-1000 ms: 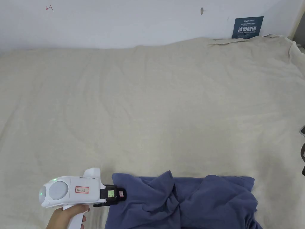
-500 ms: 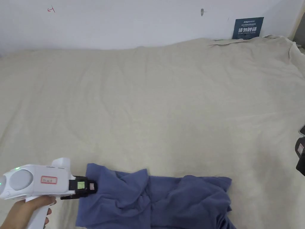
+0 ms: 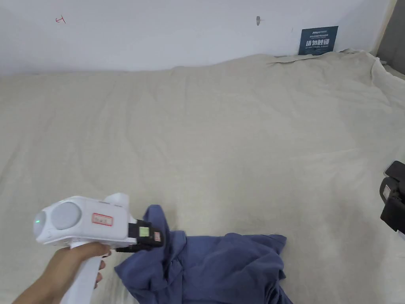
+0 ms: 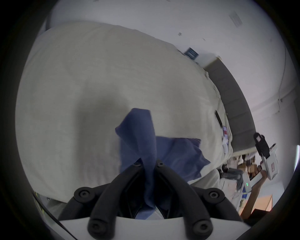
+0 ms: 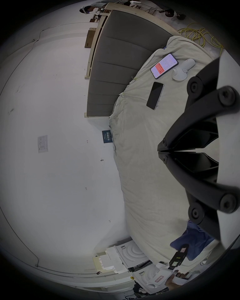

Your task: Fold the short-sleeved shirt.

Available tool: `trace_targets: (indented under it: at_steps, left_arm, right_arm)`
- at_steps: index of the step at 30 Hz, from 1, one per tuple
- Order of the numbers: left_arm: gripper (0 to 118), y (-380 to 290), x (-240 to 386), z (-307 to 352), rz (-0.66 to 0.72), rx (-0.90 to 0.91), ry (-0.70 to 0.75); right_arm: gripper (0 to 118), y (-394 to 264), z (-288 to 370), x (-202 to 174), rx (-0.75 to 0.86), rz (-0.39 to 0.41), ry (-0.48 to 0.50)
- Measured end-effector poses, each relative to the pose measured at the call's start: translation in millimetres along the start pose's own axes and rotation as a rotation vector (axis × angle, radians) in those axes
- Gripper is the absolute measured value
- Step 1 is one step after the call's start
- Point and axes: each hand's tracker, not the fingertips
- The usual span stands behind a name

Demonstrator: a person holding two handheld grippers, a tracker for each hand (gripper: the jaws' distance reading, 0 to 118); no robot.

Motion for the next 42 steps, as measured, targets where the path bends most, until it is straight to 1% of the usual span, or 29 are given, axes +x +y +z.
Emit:
trace_targets:
  at_steps: [3, 4, 6, 7, 10, 14, 17, 23, 24, 25, 26, 27, 28, 29, 30, 32, 34, 37, 41, 42]
  left_arm:
    - [8, 2.4, 29.3, -33.2, -0.059, -0.048, -0.03]
    - [8, 0.6, 39.0, -45.0, -0.056, -0.048, -0.033]
    - [8, -1.3, 53.7, -68.0, -0.101, -0.101, -0.052]
    - [8, -3.5, 61.5, -78.6, -0.091, -0.087, -0.045]
    - [8, -4.3, 78.9, -108.4, -0.099, -0.123, -0.061]
    - [8, -9.5, 109.8, -128.4, -0.096, -0.136, -0.101]
    - [8, -12.9, 125.3, -147.0, -0.139, -0.148, -0.069]
    - [8, -21.8, 131.9, -169.6, -0.146, -0.157, -0.027]
    - [10, -22.4, 130.9, -171.0, -0.148, -0.153, -0.025]
    - [15, -23.8, 130.5, -170.7, -0.149, -0.149, -0.029]
    - [27, -24.9, 131.8, -168.6, -0.148, -0.147, -0.033]
    - [45, -25.7, 132.6, -164.7, -0.147, -0.139, -0.05]
    - [76, -26.0, 134.7, -160.4, -0.149, -0.129, -0.09]
    - [99, -26.5, 137.4, -155.8, -0.151, -0.121, -0.104]
    - [117, -28.7, 141.2, -148.8, -0.158, -0.101, -0.111]
    - [118, -28.5, 143.1, -133.5, -0.182, -0.026, -0.142]
    - [118, -26.5, 142.7, -117.0, -0.194, 0.033, -0.137]
    - [118, -22.4, 133.4, -94.6, -0.173, 0.111, -0.146]
    - [118, -20.0, 111.5, -71.3, -0.145, 0.196, -0.118]
    - [115, -19.9, 106.0, -67.8, -0.137, 0.225, -0.095]
  right_arm:
    - [0, 2.1, 2.4, -0.1, 0.011, 0.002, 0.001]
    - [0, 2.2, 3.3, -0.1, 0.015, 0.002, 0.002]
    - [0, 2.4, 5.0, 0.1, 0.017, 0.001, 0.003]
    - [0, 2.4, 6.1, 0.1, 0.017, -0.001, 0.005]
    - [0, 0.9, 7.9, 2.4, 0.016, -0.006, 0.003]
    - [0, -0.9, 8.6, 6.0, 0.008, 0.001, -0.004]
    - [0, -2.4, 10.4, 9.1, 0.005, 0.002, -0.011]
    - [0, -4.1, 13.5, 13.2, 0.003, -0.001, -0.022]
    - [0, -4.2, 13.6, 13.5, 0.002, -0.002, -0.022]
    - [0, -4.2, 13.9, 13.9, 0.0, -0.003, -0.02]
    - [0, -4.3, 14.5, 14.0, 0.0, -0.003, -0.02]
    - [0, -4.3, 15.0, 13.9, 0.001, -0.001, -0.021]
    - [0, -4.3, 15.2, 14.0, 0.0, 0.0, -0.021]
    - [0, -4.2, 15.1, 14.2, -0.001, 0.0, -0.02]
    - [0, -4.1, 15.0, 14.1, -0.002, -0.001, -0.019]
    - [0, -3.9, 15.1, 13.9, -0.001, -0.004, -0.017]
    - [0, -3.8, 15.2, 13.6, 0.001, -0.008, -0.018]
    - [0, -3.3, 15.3, 12.9, 0.003, -0.009, -0.015]
    - [0, -1.8, 15.8, 11.0, 0.005, -0.01, -0.012]
    - [0, -1.6, 15.7, 10.8, 0.005, -0.01, -0.011]
